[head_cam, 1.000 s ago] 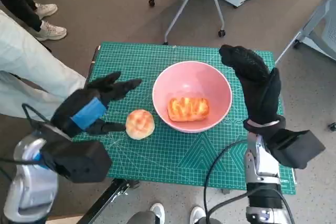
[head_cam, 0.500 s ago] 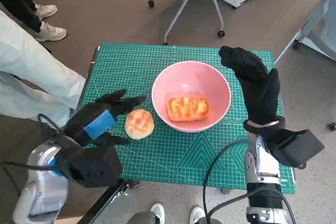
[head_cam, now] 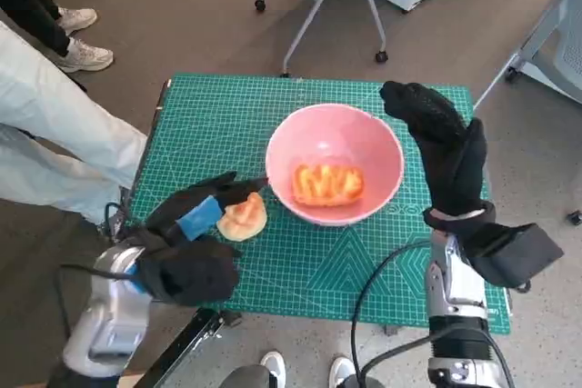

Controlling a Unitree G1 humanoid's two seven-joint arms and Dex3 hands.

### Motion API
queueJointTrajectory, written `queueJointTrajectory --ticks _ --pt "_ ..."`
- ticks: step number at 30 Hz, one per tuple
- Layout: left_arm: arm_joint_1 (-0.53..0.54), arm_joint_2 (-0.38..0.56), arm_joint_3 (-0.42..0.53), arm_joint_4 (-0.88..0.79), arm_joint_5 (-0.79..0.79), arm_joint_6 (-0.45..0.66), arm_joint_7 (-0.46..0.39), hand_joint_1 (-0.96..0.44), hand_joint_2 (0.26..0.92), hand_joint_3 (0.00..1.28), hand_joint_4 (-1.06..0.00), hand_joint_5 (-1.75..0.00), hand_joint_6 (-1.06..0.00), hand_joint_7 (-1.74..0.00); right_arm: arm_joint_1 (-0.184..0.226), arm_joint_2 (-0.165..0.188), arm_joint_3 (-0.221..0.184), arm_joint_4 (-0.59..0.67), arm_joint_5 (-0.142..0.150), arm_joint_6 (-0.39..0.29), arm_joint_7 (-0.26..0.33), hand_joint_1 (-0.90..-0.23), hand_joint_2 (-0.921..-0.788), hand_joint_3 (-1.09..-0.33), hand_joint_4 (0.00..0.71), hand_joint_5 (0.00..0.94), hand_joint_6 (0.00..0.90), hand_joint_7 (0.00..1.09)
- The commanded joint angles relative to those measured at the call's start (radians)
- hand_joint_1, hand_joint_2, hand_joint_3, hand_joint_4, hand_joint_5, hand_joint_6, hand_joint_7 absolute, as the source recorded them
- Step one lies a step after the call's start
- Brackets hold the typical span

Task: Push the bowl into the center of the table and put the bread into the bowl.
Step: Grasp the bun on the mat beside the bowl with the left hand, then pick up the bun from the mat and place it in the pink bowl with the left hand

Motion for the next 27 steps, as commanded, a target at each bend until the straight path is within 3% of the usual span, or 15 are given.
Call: queueJointTrajectory --ticks 1,6,12,13,14,15,18,21,24,27 --pt "-0.031 -0.023 -0.035 0.092 0.034 -0.003 0.039 -0.02 0.748 0.01 -0.26 -0.01 -0.44 -0.01 0.025 -0.008 -0.005 0.001 0.008 0.017 0.007 -0.658 -0.921 -0.760 0.174 0.000 0.088 0.50" --pt "-0.054 -0.040 -0.057 0.174 0.059 -0.004 0.075 0.01 0.765 0.01 -0.30 -0.02 -0.47 -0.02 0.027 -0.009 -0.007 -0.003 0.010 0.023 0.006 -0.653 -0.921 -0.760 0.173 0.000 0.088 0.50" --pt "-0.076 -0.041 -0.081 0.244 0.094 -0.005 0.104 0.08 0.828 0.03 -0.49 -0.04 -0.60 -0.06 0.031 -0.008 -0.007 -0.013 0.011 0.029 0.004 -0.653 -0.921 -0.760 0.172 0.000 0.089 0.50" --pt "-0.078 -0.039 -0.084 0.251 0.099 -0.007 0.108 0.11 0.847 0.02 -0.57 -0.21 -0.66 -0.06 0.032 -0.007 -0.007 -0.014 0.010 0.030 0.003 -0.654 -0.921 -0.760 0.172 0.000 0.089 0.50" --pt "-0.077 -0.034 -0.085 0.255 0.103 -0.015 0.115 0.12 0.861 0.02 -0.58 -0.40 -0.70 -0.06 0.032 -0.007 -0.007 -0.014 0.010 0.030 0.003 -0.654 -0.921 -0.760 0.172 0.000 0.090 0.50" --pt "-0.076 -0.030 -0.086 0.258 0.105 -0.020 0.120 0.21 0.882 0.06 -0.60 -0.72 -0.74 -0.07 0.031 -0.007 -0.007 -0.014 0.010 0.030 0.003 -0.654 -0.921 -0.760 0.172 0.000 0.090 0.50" --pt "-0.065 -0.016 -0.079 0.243 0.114 -0.044 0.142 0.32 0.908 0.08 -0.64 -1.08 -0.84 -0.10 0.028 -0.008 -0.007 -0.009 0.010 0.031 0.003 -0.654 -0.921 -0.760 0.172 0.000 0.090 0.50" --pt "-0.049 -0.010 -0.066 0.219 0.113 -0.068 0.162 0.11 0.916 0.07 -0.70 -1.18 -0.68 -0.76 0.026 -0.008 -0.007 -0.006 0.010 0.032 0.003 -0.654 -0.921 -0.760 0.172 0.000 0.090 0.50" --pt "-0.028 -0.009 -0.044 0.196 0.096 -0.102 0.188 0.04 0.914 0.06 -0.74 -1.17 -0.65 -0.98 0.025 -0.006 -0.006 -0.006 0.006 0.032 0.000 -0.655 -0.921 -0.761 0.171 0.000 0.090 0.50" --pt "-0.008 -0.009 -0.017 0.174 0.072 -0.141 0.209 0.01 0.908 0.05 -0.77 -1.12 -0.65 -1.07 0.022 -0.006 -0.006 -0.002 0.006 0.032 -0.001 -0.657 -0.921 -0.761 0.172 0.000 0.090 0.50"
